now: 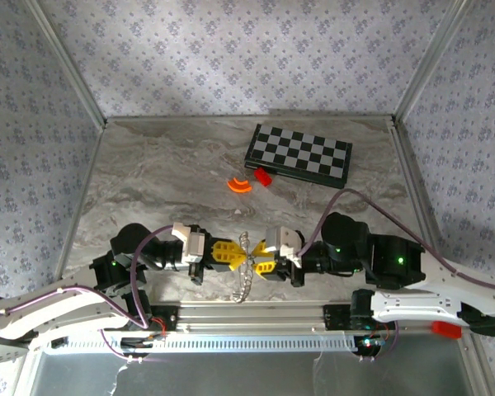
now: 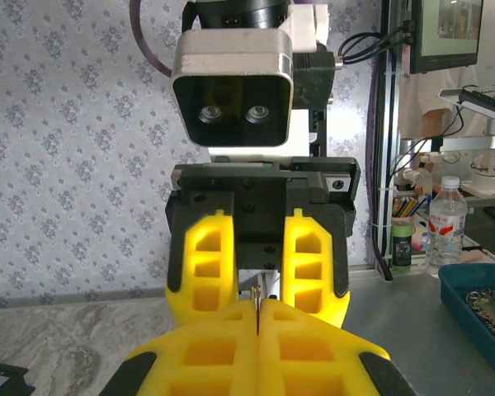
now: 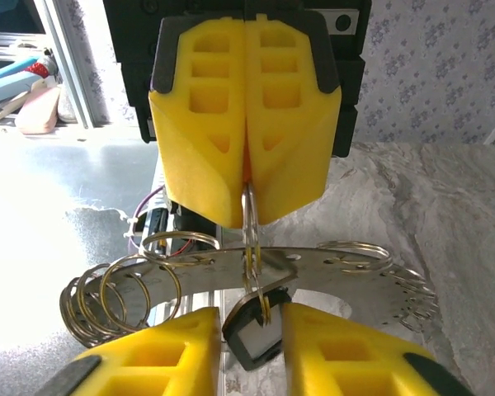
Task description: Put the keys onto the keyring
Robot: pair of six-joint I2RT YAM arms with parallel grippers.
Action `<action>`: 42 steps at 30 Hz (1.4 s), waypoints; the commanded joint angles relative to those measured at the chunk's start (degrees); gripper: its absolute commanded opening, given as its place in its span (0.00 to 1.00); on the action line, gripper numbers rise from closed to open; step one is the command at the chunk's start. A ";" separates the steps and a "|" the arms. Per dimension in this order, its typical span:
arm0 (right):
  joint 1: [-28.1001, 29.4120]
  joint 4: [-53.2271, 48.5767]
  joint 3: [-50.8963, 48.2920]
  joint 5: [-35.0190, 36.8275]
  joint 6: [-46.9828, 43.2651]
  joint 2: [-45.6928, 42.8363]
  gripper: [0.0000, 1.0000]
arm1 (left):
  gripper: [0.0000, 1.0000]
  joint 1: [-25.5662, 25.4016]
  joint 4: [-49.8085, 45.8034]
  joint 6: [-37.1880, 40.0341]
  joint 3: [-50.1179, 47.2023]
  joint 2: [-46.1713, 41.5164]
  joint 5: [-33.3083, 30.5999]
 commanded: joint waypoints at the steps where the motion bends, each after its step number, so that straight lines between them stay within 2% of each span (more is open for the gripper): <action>1: -0.31 2.27 -0.63 -0.67 0.69 -0.85 0.19 | 0.00 0.07 3.80 -1.04 1.88 -0.51 1.31; 6: -0.62 0.30 -0.14 -1.61 1.44 0.75 0.05 | 0.00 0.13 4.61 -1.40 1.83 -0.59 2.21; 10: -0.84 -1.10 1.33 -1.94 1.27 3.12 0.02 | 0.00 0.09 4.51 -1.66 1.74 -0.57 2.47; 15: -0.88 -1.05 1.33 -2.08 1.29 3.30 0.03 | 0.00 0.11 4.65 -1.71 1.14 -1.06 2.13; 20: -0.84 1.31 -0.62 -1.90 1.51 1.00 0.24 | 0.00 0.05 3.91 -1.29 0.69 -1.87 1.60; 23: -0.84 3.15 -2.15 -2.01 2.05 -0.47 0.32 | 0.00 0.06 3.50 -1.13 0.69 -2.11 1.43; 35: -0.91 9.59 -6.92 -3.22 4.86 -1.60 0.33 | 0.00 0.06 3.71 -1.17 0.54 -2.05 1.35; 42: -0.93 12.55 -8.26 -4.71 6.18 -1.10 0.44 | 0.00 0.10 3.63 -1.25 0.42 -2.29 1.16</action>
